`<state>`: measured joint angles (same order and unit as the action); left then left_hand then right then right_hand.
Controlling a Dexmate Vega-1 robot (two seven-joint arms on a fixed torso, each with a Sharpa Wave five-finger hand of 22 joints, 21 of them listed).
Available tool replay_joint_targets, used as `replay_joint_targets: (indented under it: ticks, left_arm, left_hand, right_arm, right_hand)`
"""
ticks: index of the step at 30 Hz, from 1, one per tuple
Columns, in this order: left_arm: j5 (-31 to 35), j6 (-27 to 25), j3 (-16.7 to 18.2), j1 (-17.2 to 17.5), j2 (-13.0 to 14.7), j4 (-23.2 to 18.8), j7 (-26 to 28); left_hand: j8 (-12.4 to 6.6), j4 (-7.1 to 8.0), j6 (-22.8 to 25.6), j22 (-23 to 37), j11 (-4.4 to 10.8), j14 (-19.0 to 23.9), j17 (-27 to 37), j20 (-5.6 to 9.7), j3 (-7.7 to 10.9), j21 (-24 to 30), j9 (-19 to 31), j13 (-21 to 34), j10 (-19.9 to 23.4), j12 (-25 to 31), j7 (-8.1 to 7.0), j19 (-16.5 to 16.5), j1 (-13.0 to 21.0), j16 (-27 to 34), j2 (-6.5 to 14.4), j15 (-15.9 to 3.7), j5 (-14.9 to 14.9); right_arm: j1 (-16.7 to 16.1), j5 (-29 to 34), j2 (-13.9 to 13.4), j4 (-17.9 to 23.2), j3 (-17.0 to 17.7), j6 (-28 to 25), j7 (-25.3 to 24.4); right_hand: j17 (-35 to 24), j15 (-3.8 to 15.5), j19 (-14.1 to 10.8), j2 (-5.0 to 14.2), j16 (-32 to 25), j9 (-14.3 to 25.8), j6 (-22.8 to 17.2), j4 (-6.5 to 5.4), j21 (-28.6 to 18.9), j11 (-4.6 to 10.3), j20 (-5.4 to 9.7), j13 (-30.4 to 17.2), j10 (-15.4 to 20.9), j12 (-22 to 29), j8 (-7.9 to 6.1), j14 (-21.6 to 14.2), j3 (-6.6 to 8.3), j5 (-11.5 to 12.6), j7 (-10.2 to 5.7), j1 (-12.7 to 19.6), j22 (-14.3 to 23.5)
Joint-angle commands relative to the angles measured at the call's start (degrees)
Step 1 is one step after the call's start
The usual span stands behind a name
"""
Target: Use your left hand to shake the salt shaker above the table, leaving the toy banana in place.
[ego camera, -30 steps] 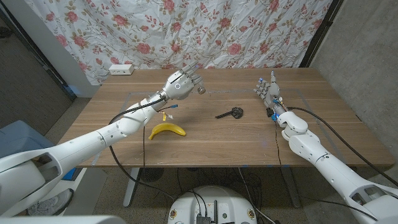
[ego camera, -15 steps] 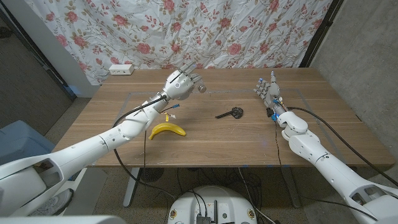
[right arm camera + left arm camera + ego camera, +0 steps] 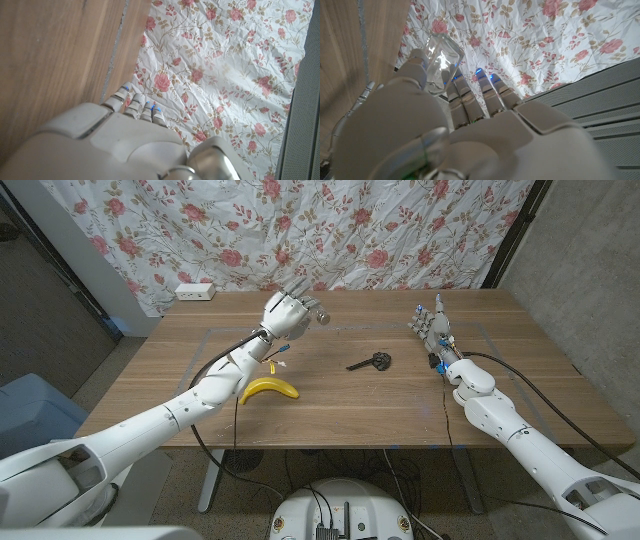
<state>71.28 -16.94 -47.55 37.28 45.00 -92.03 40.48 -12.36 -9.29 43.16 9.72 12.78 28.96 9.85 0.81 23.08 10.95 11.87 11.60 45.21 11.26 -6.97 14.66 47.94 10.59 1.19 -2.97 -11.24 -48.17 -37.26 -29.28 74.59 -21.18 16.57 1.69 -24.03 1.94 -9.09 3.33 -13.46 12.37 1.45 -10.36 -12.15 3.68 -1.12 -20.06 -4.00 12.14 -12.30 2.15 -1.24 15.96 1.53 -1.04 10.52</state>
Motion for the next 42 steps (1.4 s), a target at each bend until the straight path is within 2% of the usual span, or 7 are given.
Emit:
replay_joint_targets:
  ticks: [1, 7, 12, 26, 42]
  left_arm:
    - [-8.2, -1.4, 3.0, 3.3, -2.5, -1.6, -2.8]
    - [-11.7, -2.2, 4.0, 4.6, -3.7, -1.9, -3.0]
    - [-16.9, -4.0, 5.8, 6.6, -5.8, -2.9, -3.6]
    - [-23.9, -6.8, 7.2, 9.2, -8.6, -4.7, -3.7]
    - [-35.8, -9.9, 10.0, 12.1, -12.3, -6.7, -5.2]
  left_hand:
    - [-0.21, -0.06, 0.1, 0.1, 0.06, -0.2, 0.2, -0.35, -0.32, 0.0, 0.2, 0.2, -0.2, 0.3, 0.38, 0.1, -0.3, 0.1, 0.1, -7.85, -0.1]
    - [-0.16, -0.07, 0.0, 0.1, 0.05, -0.2, 0.2, -0.35, -0.39, 0.0, 0.2, 0.2, -0.3, 0.3, 0.51, 0.1, -0.4, 0.1, 0.1, -7.77, -0.1]
    - [-0.11, -0.04, -0.1, 0.1, 0.04, -0.2, 0.2, -0.38, -0.46, 0.0, 0.2, 0.2, -0.3, 0.3, 0.66, 0.0, -0.5, 0.1, 0.1, -7.66, -0.1]
    - [0.04, 0.07, -0.4, 0.2, -0.01, -0.3, 0.1, -0.67, -0.71, 0.0, 0.1, 0.2, -0.5, 0.3, 1.17, -0.1, -1.0, 0.1, 0.1, -7.32, -0.1]
    - [0.63, 0.25, -2.0, 0.2, -0.17, -1.9, 0.0, -2.1, -0.92, -0.3, 0.0, 0.3, -1.8, -0.1, 2.0, -1.4, -2.1, -0.3, 0.7, -5.81, -0.1]
  right_arm:
    - [0.0, 0.0, 0.0, 0.0, 0.0, 0.0, 0.0]
    - [0.0, 0.0, 0.0, 0.0, 0.0, 0.0, 0.0]
    - [0.0, 0.0, 0.0, 0.0, 0.0, 0.0, 0.0]
    - [0.0, 0.0, 0.0, 0.0, 0.0, 0.0, 0.0]
    - [0.0, 0.0, 0.0, 0.0, 0.0, 0.0, 0.0]
  right_hand:
    - [-0.3, 1.92, -0.5, 5.85, -0.3, 0.2, 0.1, -0.32, -0.3, 0.05, -0.07, -0.2, -0.3, 0.2, -0.19, 0.3, -0.07, 0.3, 0.56, 0.0, 0.3]
    - [-0.3, 2.05, -0.5, 5.84, -0.2, 0.2, 0.1, -0.32, -0.3, 0.04, -0.07, -0.2, -0.4, 0.2, -0.19, 0.4, -0.07, 0.3, 0.56, 0.0, 0.3]
    - [-0.3, 2.01, -0.5, 5.85, -0.2, 0.2, 0.1, -0.32, -0.3, 0.01, -0.06, -0.2, -0.4, 0.2, -0.2, 0.4, -0.07, 0.3, 0.58, 0.0, 0.3]
    - [-0.3, 1.94, -0.5, 5.85, -0.2, 0.2, 0.0, -0.32, -0.4, -0.02, -0.07, -0.2, -0.3, 0.2, -0.21, 0.4, -0.08, 0.3, 0.57, 0.0, 0.3]
    - [-0.3, 1.97, -0.5, 5.86, -0.2, 0.2, 0.1, -0.32, -0.4, 0.06, -0.07, -0.2, -0.4, 0.2, -0.2, 0.4, -0.07, 0.3, 0.54, 0.0, 0.3]
